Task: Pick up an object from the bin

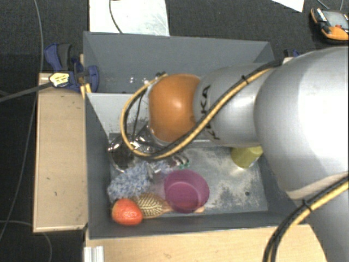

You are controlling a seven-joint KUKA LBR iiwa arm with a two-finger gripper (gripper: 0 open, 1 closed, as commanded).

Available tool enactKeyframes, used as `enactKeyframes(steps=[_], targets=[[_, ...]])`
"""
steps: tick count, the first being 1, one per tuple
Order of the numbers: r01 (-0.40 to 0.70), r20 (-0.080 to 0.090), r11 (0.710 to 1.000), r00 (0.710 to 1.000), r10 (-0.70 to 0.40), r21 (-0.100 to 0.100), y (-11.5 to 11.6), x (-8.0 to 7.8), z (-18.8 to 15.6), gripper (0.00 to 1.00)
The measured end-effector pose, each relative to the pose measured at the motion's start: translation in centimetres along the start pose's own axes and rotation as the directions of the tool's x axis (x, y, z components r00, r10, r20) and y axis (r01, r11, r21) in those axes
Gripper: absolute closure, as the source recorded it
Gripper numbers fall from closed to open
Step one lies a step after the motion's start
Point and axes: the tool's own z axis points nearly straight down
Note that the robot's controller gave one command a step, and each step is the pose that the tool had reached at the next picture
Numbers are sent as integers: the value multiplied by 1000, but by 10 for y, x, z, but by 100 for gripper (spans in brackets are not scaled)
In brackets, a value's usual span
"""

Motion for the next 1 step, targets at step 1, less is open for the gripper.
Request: enactKeyframes(steps=[1], targets=[[-1,0,1000,1000,1,0,0,0,0,100]])
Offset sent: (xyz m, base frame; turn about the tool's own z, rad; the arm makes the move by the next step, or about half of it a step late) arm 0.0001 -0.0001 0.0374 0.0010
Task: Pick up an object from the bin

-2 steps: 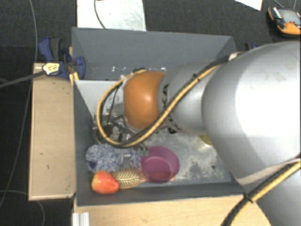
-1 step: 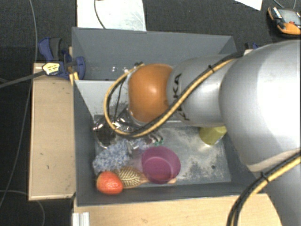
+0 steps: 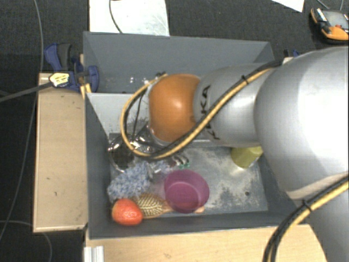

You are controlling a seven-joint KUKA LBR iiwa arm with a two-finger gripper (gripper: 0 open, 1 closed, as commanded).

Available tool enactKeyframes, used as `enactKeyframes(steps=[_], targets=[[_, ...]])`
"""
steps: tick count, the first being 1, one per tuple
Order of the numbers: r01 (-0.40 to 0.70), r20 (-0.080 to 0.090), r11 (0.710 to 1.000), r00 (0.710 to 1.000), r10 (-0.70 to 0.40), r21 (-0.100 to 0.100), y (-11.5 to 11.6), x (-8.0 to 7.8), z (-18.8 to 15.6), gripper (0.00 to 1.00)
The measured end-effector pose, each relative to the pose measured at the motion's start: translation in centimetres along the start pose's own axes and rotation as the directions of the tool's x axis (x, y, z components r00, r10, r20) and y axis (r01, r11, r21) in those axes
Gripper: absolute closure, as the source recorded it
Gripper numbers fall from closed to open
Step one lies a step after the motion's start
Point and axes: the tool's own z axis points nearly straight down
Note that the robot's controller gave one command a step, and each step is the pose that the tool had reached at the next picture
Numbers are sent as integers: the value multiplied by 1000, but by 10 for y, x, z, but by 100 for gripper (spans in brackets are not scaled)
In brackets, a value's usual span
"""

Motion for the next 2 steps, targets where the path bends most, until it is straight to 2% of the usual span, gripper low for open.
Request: enactKeyframes(steps=[1,2], targets=[[-1,-2,1000,1000,1,-1,1,1,-15,100],[-3,-5,1000,1000,3,-2,1,2,-50,100]])
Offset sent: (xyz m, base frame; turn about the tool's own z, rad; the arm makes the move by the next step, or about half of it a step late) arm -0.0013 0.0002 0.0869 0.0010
